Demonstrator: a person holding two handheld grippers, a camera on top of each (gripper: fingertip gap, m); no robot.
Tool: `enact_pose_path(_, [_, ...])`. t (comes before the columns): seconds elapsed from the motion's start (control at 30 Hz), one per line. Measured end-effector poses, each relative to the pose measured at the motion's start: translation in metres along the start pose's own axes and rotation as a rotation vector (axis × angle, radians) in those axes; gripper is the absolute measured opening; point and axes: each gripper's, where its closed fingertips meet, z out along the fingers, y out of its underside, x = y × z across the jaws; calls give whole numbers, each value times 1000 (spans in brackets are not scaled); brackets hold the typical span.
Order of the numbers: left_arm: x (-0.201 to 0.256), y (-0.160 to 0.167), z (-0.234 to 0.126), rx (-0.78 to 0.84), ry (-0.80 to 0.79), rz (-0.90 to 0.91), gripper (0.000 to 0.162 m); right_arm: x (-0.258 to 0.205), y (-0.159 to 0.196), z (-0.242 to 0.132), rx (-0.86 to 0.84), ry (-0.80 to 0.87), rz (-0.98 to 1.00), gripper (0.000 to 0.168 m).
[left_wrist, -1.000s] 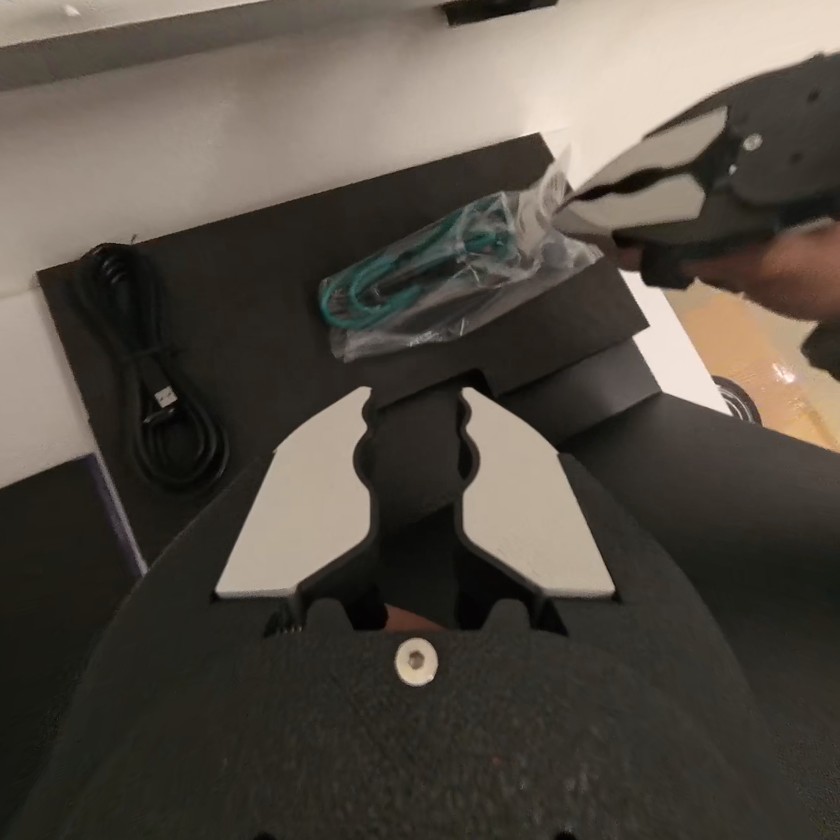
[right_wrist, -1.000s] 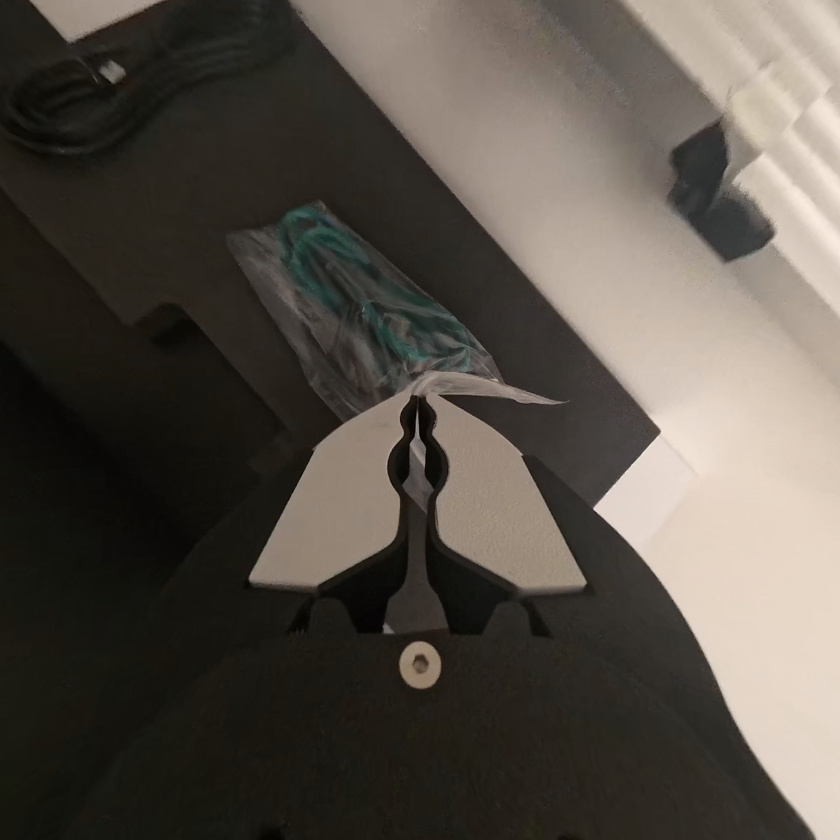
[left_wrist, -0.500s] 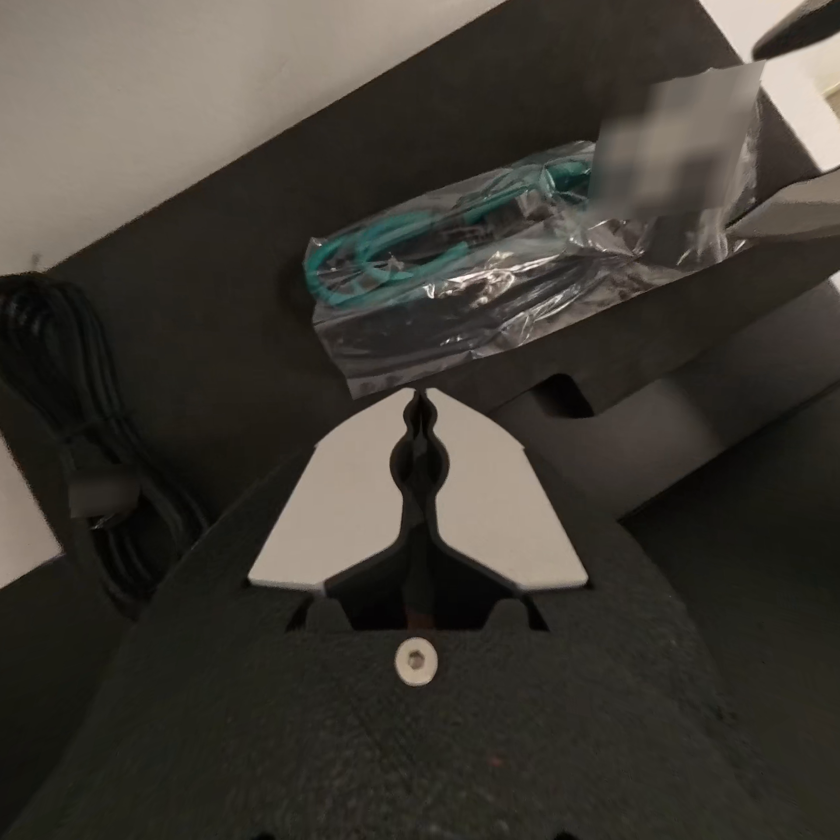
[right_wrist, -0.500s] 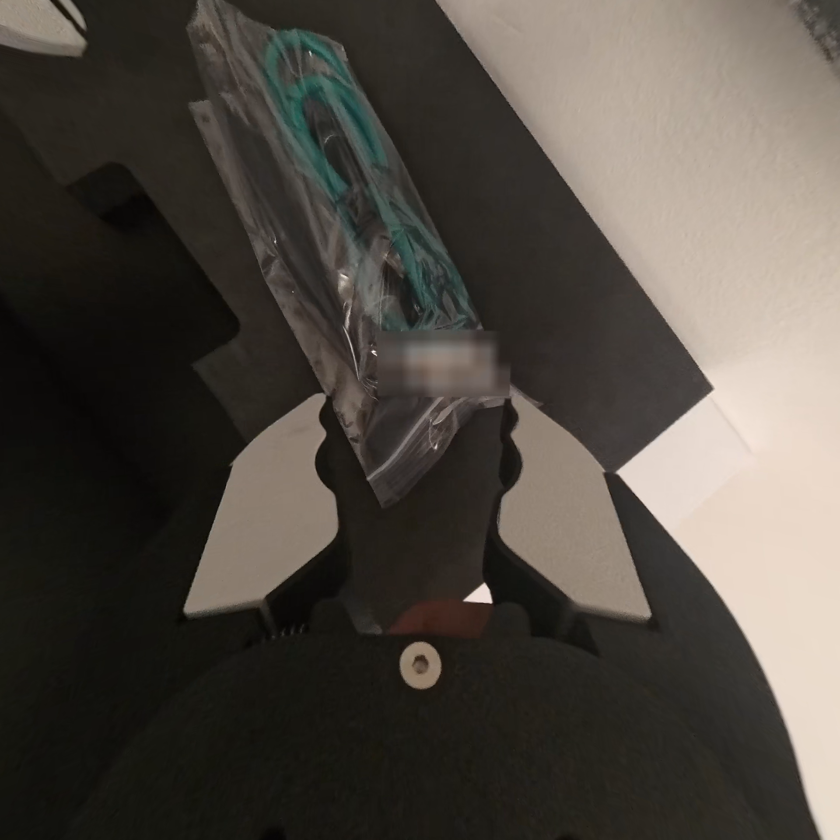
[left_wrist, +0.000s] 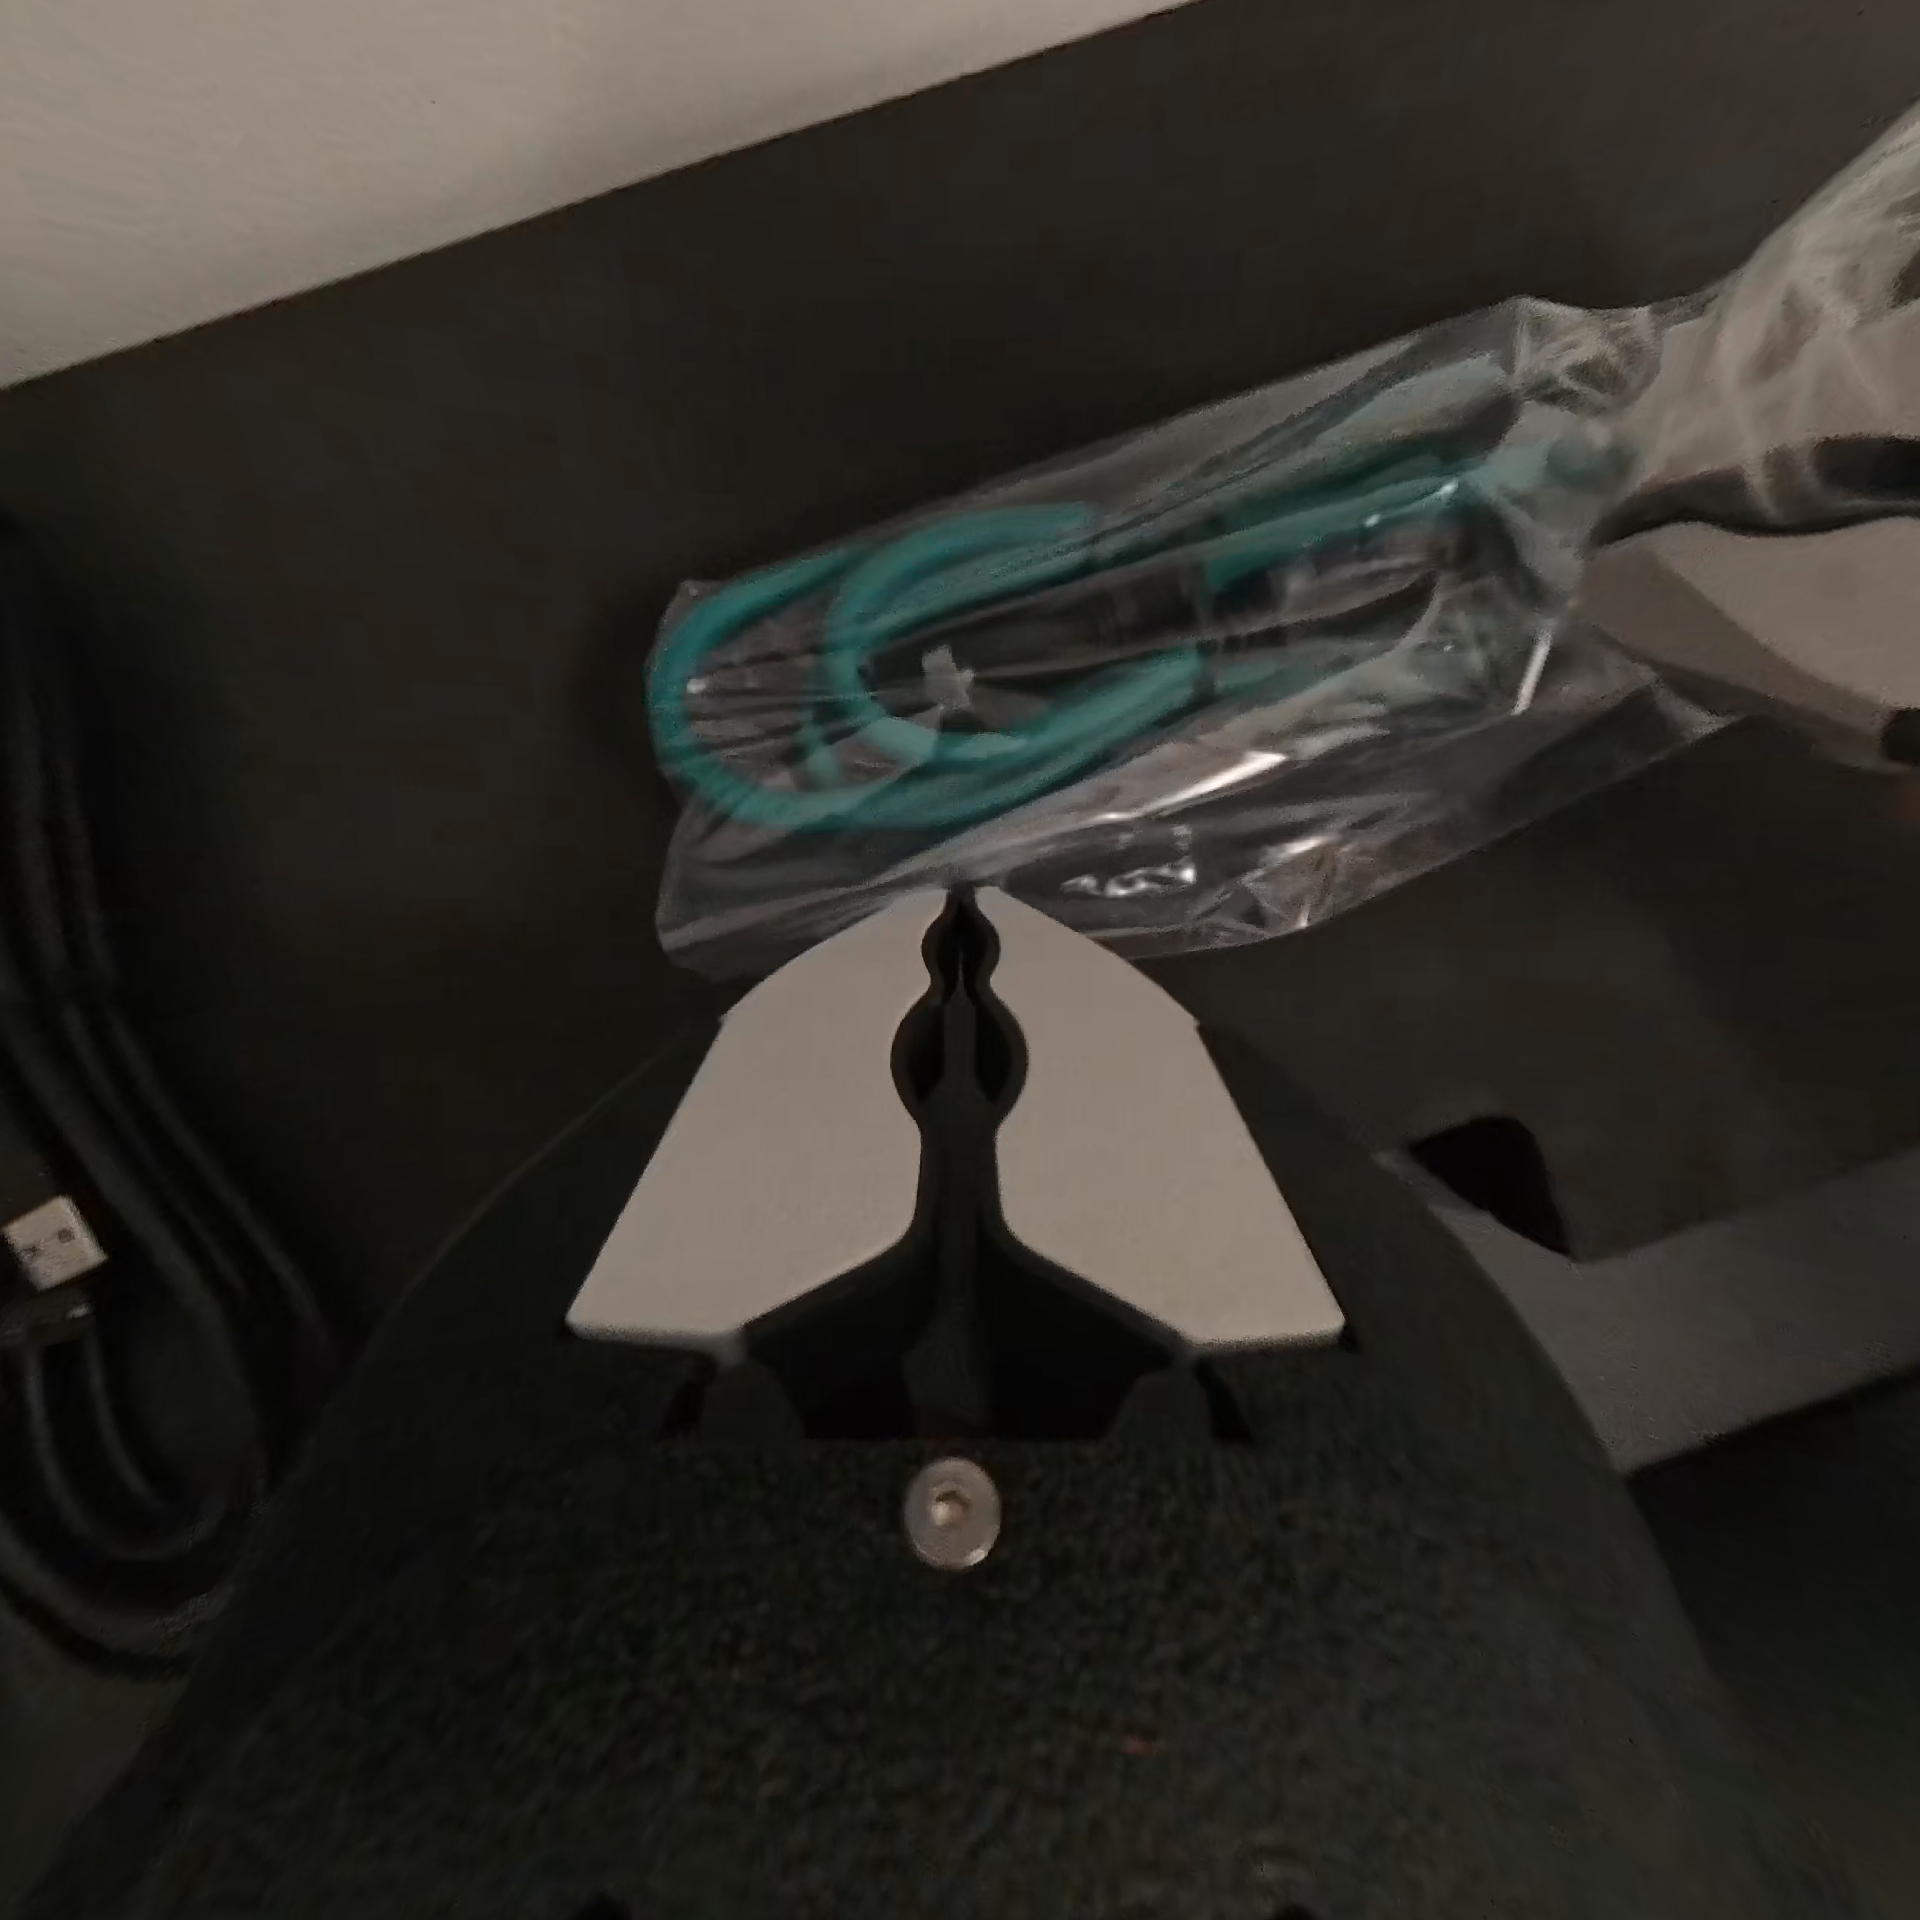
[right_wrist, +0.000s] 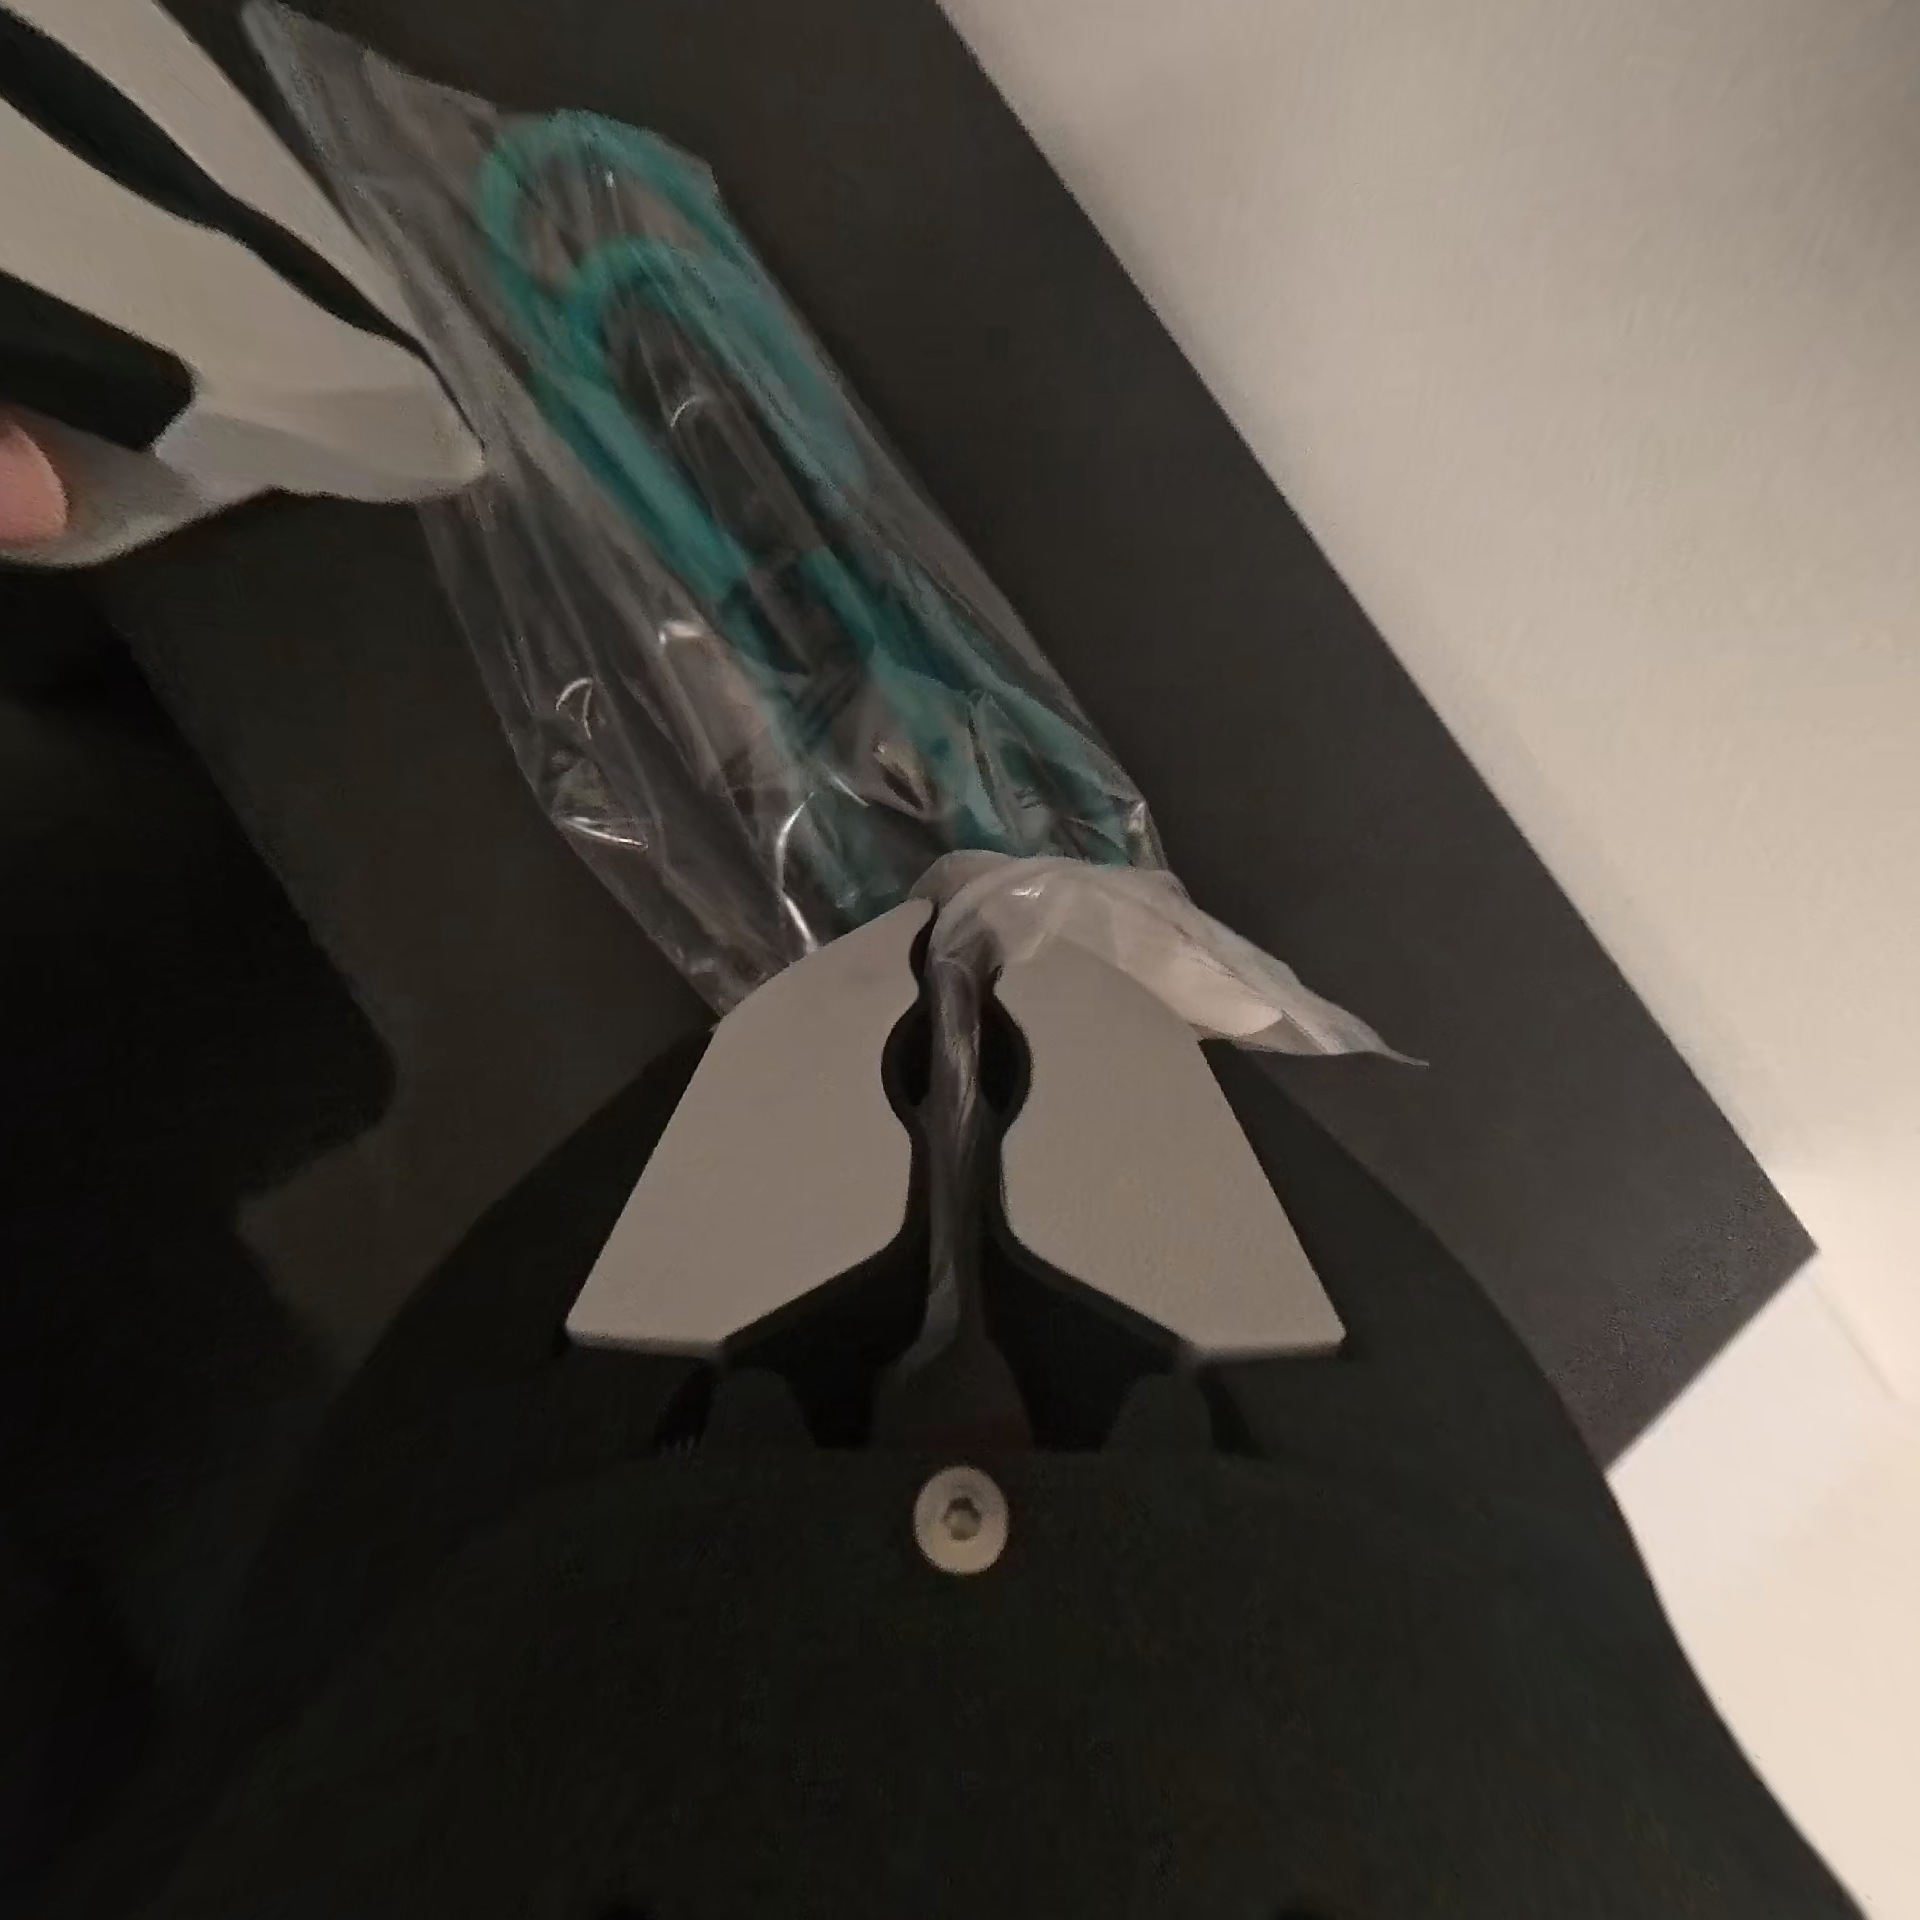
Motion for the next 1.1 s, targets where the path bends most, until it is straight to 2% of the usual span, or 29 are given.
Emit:
enact_pose_path(0.27, [-78,-12,13,15,-112,-109,0,5,-43,39,56,39,93,1])
enact_pose_path(0.4, [-105,-20,20,16,-189,-41,1,4,-61,55,79,87,95,1])
enact_pose_path(0.57, [-126,-29,25,50,-230,-61,0,3,-77,69,114,123,56,1])
enact_pose_path(0.7, [-124,-30,26,66,-246,-73,0,6,-80,72,104,172,38,2])
enact_pose_path(0.77, [-117,-26,19,74,-237,-91,0,8,-77,64,88,204,34,14])
enact_pose_path(0.87, [-98,-18,-2,86,-209,-101,0,3,-67,43,68,183,29,55])
enact_pose_path(0.9, [-93,-14,-13,90,-207,-94,7,0,-63,33,56,168,24,71])
enact_pose_path(1.0, [-73,-5,-52,102,-180,-57,37,-9,-48,-7,25,147,-43,81])
enact_pose_path(1.1, [-51,3,-102,136,-132,-48,46,-17,-38,-60,11,140,-98,82])
